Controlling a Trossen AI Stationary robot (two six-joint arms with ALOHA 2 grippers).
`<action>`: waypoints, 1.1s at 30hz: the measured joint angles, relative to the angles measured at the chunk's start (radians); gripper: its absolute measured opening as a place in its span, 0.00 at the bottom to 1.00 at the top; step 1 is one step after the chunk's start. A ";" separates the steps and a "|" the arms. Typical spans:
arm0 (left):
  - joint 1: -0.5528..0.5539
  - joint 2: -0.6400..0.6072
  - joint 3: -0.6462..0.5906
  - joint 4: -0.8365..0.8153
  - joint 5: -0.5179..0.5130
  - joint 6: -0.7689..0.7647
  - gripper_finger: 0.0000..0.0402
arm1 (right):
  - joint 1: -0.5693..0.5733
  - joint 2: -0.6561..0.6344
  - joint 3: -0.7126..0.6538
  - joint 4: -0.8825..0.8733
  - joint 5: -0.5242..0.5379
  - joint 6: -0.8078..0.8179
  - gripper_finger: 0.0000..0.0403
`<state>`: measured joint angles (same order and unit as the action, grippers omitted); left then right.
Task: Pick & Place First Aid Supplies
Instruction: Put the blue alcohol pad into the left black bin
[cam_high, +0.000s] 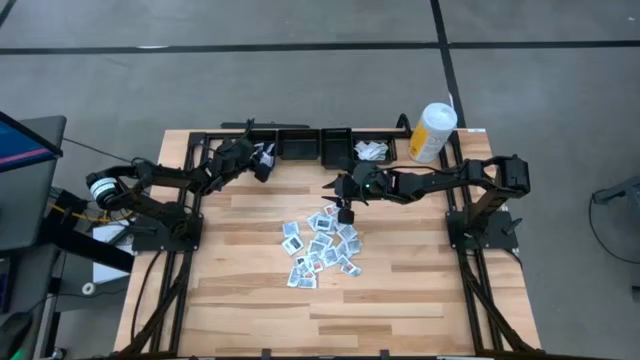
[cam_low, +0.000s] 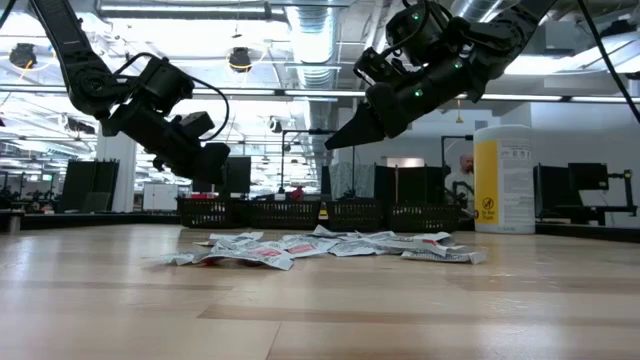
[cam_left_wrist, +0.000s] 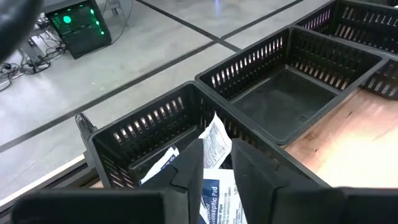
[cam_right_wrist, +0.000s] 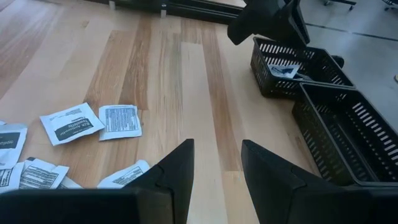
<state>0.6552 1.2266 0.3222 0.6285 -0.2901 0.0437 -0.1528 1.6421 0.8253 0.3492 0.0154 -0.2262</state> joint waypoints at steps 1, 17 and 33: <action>0.000 0.000 0.000 0.000 0.000 0.000 0.22 | 0.000 0.000 0.000 0.000 0.000 0.000 0.32; -0.062 0.000 0.000 0.016 0.145 -0.067 0.22 | 0.000 0.000 0.000 -0.016 0.000 -0.001 0.32; -0.375 -0.001 -0.041 0.021 0.661 0.055 0.22 | 0.000 0.000 0.000 -0.016 0.000 -0.001 0.32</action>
<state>0.2797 1.2259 0.2814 0.6494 0.3706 0.0987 -0.1528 1.6421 0.8257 0.3336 0.0150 -0.2272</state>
